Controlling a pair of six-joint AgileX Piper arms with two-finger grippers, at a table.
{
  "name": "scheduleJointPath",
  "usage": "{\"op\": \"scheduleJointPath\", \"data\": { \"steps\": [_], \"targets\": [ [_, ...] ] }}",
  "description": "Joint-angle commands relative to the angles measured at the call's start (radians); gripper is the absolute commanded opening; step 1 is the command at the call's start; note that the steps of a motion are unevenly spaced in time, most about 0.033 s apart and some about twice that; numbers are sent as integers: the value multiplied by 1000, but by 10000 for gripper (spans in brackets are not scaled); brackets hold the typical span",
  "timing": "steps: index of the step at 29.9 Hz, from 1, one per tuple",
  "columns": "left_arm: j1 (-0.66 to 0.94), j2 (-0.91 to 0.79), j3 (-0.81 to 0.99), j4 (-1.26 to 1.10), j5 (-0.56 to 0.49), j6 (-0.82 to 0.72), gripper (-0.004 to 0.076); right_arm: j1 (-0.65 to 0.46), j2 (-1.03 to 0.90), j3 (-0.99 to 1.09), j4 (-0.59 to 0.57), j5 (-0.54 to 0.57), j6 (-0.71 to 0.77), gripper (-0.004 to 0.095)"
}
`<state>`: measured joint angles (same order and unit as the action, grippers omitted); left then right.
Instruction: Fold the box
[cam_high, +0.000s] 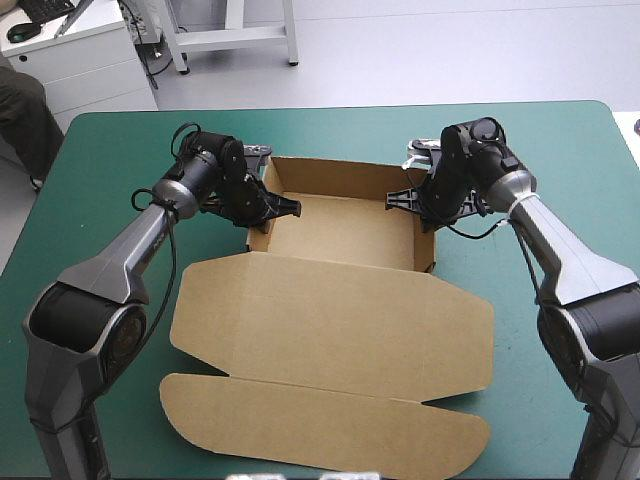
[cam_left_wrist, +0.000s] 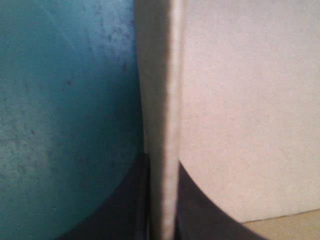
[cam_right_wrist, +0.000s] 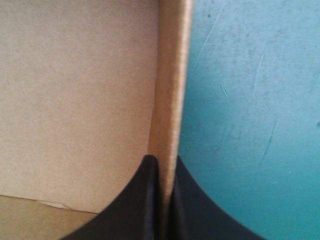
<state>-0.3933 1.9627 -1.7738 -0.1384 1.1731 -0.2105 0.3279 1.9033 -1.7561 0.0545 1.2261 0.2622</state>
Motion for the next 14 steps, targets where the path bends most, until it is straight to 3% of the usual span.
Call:
{"op": "scheduleJointPath", "data": {
  "steps": [1, 10, 14],
  "targets": [
    [-9, -44, -55, -67, 15, 9, -10, -7, -44, -23, -64, -25, -35, -14],
    [-9, -11, -57, -84, 39, 19, -8, -7, -44, -23, -71, -57, -52, -14],
    [-9, -11, -66, -105, 42, 48, 57, -7, -44, -23, -70, -57, -52, 11]
  ]
}}
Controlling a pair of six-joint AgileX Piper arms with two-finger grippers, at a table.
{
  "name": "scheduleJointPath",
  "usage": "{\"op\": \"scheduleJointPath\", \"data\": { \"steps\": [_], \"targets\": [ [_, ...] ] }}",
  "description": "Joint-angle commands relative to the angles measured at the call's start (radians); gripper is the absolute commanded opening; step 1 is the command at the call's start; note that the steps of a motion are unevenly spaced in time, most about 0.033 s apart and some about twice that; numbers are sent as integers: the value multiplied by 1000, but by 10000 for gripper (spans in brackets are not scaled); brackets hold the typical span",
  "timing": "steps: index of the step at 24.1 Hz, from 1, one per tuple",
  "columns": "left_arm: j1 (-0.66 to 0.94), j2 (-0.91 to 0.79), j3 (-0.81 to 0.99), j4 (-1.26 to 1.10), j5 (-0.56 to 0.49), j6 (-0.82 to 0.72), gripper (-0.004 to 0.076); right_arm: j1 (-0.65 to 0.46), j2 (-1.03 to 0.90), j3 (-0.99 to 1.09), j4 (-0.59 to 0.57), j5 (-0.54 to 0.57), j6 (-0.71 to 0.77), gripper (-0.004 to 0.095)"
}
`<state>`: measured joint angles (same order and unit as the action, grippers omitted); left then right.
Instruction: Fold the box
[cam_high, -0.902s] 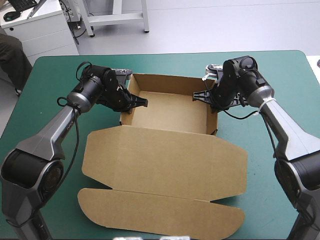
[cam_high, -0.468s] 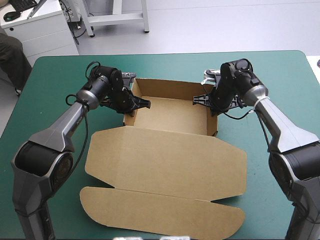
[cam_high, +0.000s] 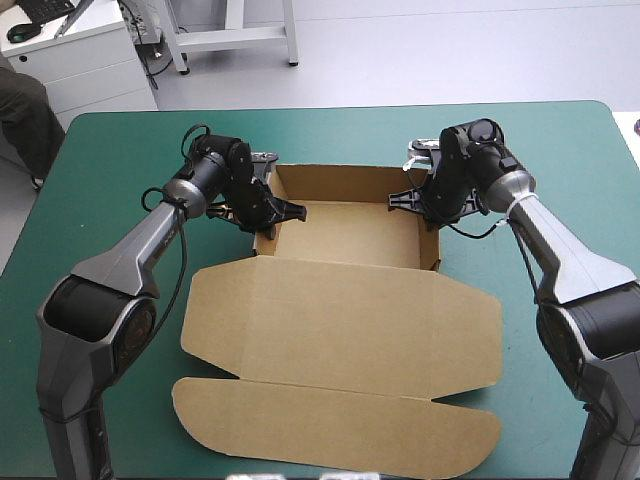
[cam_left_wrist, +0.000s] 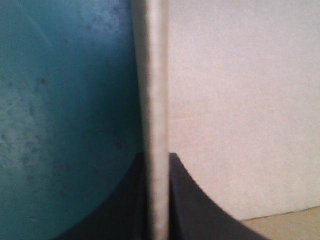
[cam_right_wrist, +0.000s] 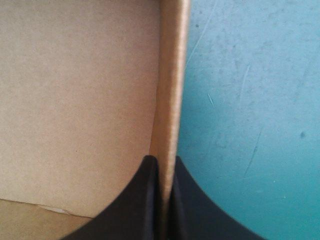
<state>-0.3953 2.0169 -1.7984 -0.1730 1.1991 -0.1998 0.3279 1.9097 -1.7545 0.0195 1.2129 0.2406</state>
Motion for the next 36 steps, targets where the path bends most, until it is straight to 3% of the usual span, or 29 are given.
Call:
{"op": "scheduleJointPath", "data": {
  "steps": [1, 4, 8, 11, 13, 16, 22, 24, 26, 28, 30, 33, 36],
  "targets": [
    [-7, -65, -46, -81, 20, 37, 84, -7, -50, -24, -34, -43, -33, 48],
    [-7, -65, -48, -113, 22, 47, 230, -7, -50, -24, -32, -39, -46, 236],
    [-7, -65, -48, -113, 22, 47, 448, -7, -50, -24, -32, -32, -50, 620],
    [-5, -65, -50, -122, 24, 47, 502, -7, -50, -35, -32, -32, -37, 849],
    [-3, -65, -59, -125, 37, 47, 501, -7, -50, -50, -36, -25, -26, 895],
    [-3, -65, -107, -120, 87, 50, 501, -9, -50, -94, -39, 8, -24, 884],
    [29, -116, -259, -153, 85, 56, 501, -9, -100, -210, -36, 42, -27, 884],
    [35, -159, -279, -141, 85, 56, 489, -25, -144, -207, -30, 42, -27, 884],
    [35, -208, -279, -116, 87, 79, 428, -39, -194, -177, 13, 42, -29, 881],
    [35, -256, -279, -97, 87, 108, 270, -39, -252, -121, 13, 42, -35, 881],
    [35, -331, -277, -44, 87, 120, -13, -39, -314, -39, 15, 42, -53, 881],
    [35, -455, -217, 25, 87, 144, -10, -39, -357, 28, 16, 42, -53, 880],
    [35, -641, -30, 80, 85, 170, -10, -39, -349, 27, 10, 20, -57, 877]
  ]
}}
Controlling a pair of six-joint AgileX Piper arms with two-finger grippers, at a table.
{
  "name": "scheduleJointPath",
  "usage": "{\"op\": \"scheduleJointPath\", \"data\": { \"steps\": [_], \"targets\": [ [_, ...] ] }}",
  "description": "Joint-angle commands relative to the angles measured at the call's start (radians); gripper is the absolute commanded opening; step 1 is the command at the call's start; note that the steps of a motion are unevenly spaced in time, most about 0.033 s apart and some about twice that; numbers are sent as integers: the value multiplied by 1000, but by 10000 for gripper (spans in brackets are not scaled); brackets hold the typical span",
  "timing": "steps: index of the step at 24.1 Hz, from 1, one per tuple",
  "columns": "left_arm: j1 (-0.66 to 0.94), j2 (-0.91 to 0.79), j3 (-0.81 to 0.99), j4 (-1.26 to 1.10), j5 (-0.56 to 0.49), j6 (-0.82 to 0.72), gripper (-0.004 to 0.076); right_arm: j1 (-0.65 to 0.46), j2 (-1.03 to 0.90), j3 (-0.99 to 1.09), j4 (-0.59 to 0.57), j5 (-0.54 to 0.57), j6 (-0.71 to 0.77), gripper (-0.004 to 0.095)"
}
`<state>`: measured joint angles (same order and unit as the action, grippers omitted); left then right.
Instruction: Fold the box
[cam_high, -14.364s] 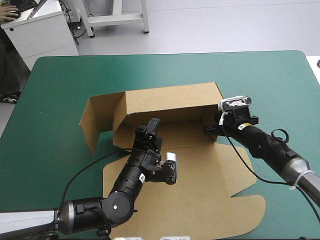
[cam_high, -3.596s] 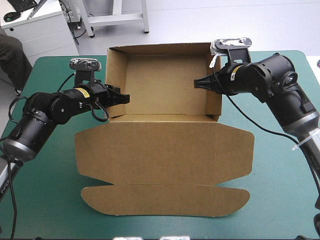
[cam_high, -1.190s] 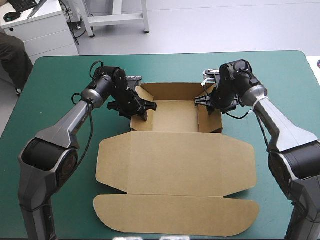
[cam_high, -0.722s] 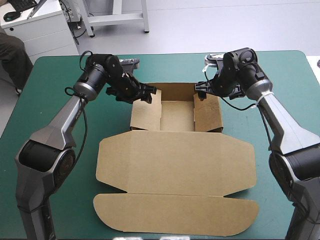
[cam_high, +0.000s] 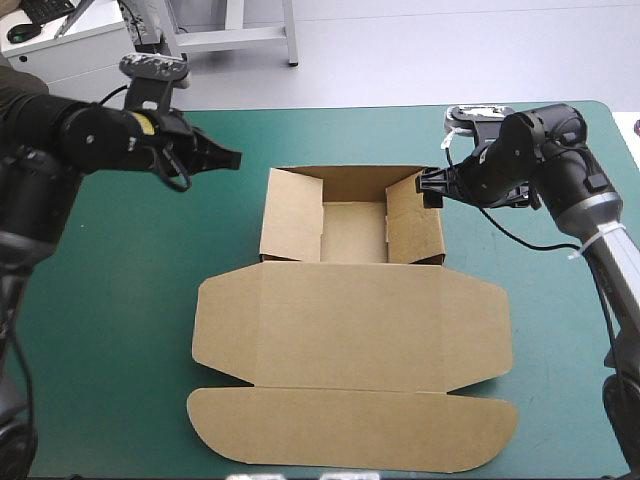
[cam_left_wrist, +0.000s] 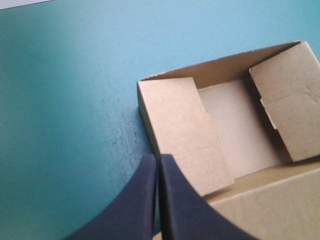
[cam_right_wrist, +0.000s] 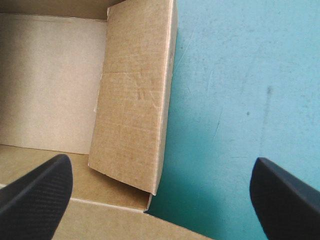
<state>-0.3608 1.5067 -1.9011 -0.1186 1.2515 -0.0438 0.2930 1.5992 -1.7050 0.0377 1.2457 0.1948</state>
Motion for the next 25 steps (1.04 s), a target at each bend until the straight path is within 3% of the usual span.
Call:
{"op": "scheduleJointPath", "data": {
  "steps": [1, 10, 16, 23, 25],
  "targets": [
    [1, -178, 121, 51, 33, 19, -10, -4, -28, -22, -8, -17, -12, 877],
    [1, -529, 594, 154, -13, -15, -10, -4, 127, -22, -2, -46, 4, 877],
    [1, -824, 908, 174, -130, -22, -10, -4, 213, -24, 58, -123, 6, 877],
    [1, -1072, 1117, 172, -148, -56, -10, -4, 271, -26, 96, -112, 5, 876],
    [1, -1125, 1144, 164, -148, -56, -10, -4, 271, -26, 96, -108, 17, 778]
  ]
}}
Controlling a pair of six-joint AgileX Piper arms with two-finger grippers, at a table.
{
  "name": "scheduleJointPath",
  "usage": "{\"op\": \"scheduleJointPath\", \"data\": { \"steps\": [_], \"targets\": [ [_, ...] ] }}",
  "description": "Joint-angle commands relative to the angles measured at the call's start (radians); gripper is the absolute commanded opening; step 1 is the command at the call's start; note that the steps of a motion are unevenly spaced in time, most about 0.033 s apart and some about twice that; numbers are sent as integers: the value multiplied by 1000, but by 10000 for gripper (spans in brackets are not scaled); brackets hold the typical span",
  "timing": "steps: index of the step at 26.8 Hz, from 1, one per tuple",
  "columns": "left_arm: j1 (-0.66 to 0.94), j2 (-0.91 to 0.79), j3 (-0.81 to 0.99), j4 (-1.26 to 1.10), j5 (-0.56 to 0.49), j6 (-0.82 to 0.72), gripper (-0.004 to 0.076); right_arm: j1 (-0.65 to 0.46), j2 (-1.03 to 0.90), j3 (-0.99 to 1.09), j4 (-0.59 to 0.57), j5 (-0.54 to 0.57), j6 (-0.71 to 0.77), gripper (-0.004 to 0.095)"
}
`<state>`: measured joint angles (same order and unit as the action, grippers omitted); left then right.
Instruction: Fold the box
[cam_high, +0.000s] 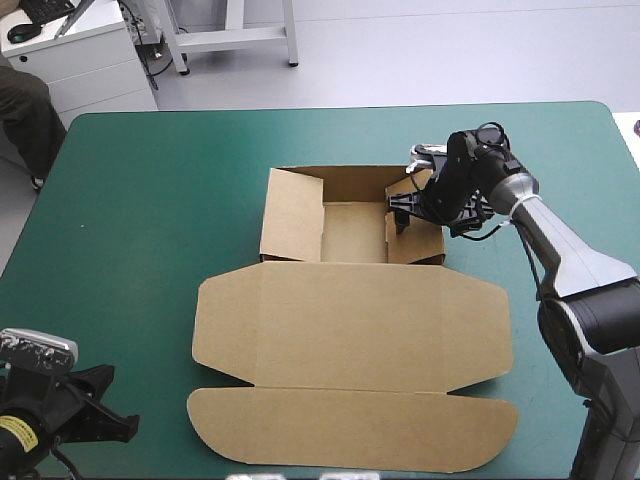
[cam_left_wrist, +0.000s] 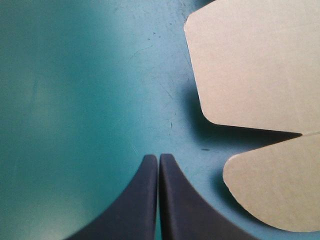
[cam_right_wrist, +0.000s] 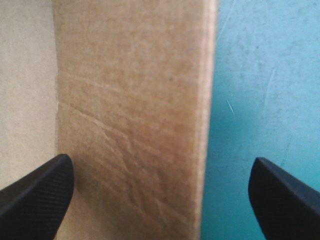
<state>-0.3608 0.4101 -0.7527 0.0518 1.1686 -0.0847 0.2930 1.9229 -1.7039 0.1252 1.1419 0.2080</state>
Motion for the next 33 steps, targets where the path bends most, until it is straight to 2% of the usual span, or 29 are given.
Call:
{"op": "scheduleJointPath", "data": {
  "steps": [1, 2, 3, 4, 5, 8, 11, 13, 18, 21, 28, 33],
  "targets": [
    [1, -59, 7, -7, -63, -15, -10, -4, -52, -27, 8, 8, 4, 608],
    [1, -68, 7, -7, -62, -15, -10, -4, -52, -27, 8, 15, 4, 472],
    [1, -82, 7, -7, -62, -15, -10, -4, -52, -27, 8, 30, 2, 195],
    [1, -87, 7, -7, -62, -15, -10, -4, -52, -27, 8, 37, -3, 42],
    [1, -91, 7, -7, -51, -15, -10, -4, -52, -27, 8, 39, -12, 5],
    [1, -91, 7, -7, -28, -15, -10, -7, -54, -45, -3, 37, -43, -8],
    [1, -91, 7, -7, -26, -15, -10, -43, -54, -118, -65, 61, -58, -20],
    [1, -91, 7, -4, -26, -15, -10, -102, -54, -211, -154, 113, -101, -20],
    [1, -91, 9, 8, -26, -15, -10, -264, -70, -284, -253, 113, -199, -20],
    [1, -91, 11, 12, -28, -15, -10, -360, -72, -283, -312, 113, -202, -20],
    [1, -91, 11, 12, -28, -15, -10, -578, -21, -283, -316, 109, -200, -20],
    [1, -91, 11, -1, -28, -15, -10, -664, 40, -283, -294, 108, -193, -20]
  ]
}}
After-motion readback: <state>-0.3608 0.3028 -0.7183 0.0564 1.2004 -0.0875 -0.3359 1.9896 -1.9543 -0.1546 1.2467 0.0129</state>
